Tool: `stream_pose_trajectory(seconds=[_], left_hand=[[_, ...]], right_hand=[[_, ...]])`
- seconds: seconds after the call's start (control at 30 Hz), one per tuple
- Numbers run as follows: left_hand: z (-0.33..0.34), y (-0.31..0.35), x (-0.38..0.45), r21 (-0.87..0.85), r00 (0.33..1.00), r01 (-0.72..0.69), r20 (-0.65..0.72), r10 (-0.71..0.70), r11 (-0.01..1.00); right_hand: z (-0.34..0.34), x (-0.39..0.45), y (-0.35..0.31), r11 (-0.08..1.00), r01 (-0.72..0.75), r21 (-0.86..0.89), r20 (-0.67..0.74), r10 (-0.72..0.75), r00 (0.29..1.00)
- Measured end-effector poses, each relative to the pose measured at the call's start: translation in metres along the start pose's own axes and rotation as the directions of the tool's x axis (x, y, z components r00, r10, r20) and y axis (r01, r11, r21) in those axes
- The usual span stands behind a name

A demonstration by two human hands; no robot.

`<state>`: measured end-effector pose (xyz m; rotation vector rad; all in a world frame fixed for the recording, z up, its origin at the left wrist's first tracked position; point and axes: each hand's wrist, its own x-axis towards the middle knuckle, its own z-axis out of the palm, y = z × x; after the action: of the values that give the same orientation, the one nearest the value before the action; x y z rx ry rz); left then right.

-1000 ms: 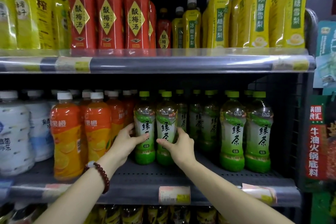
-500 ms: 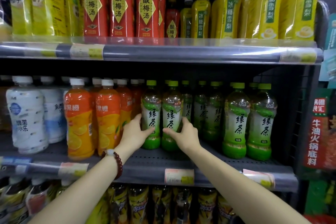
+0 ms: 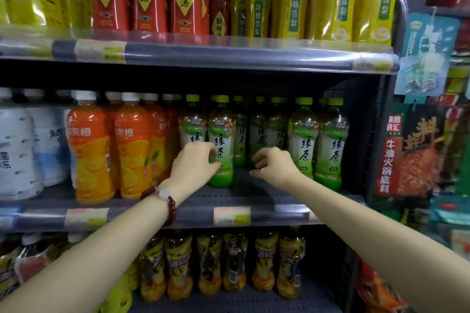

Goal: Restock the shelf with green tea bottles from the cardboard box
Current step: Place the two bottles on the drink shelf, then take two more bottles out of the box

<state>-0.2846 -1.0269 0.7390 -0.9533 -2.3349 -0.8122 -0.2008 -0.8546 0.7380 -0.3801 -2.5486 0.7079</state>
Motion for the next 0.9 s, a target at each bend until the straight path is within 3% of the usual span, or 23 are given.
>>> stream_pose_trajectory(seconds=[0.3, 0.5, 0.9], left_hand=[[0.062, 0.101, 0.015, -0.283, 0.946, -0.216, 0.178, 0.272, 0.935], [0.107, 0.197, -0.003, -0.440, 0.891, -0.304, 0.183, 0.416, 0.845], [0.246, 0.388, -0.077, -0.603, 0.754, -0.183, 0.421, 0.504, 0.776]], right_hand=[[-0.065, -0.061, 0.072, 0.976, -0.181, -0.117, -0.161, 0.162, 0.974], [-0.120, -0.122, 0.140, 0.928, -0.347, -0.135, -0.262, 0.304, 0.916], [-0.218, -0.256, 0.309, 0.778, -0.627, -0.038, -0.358, 0.575, 0.736]])
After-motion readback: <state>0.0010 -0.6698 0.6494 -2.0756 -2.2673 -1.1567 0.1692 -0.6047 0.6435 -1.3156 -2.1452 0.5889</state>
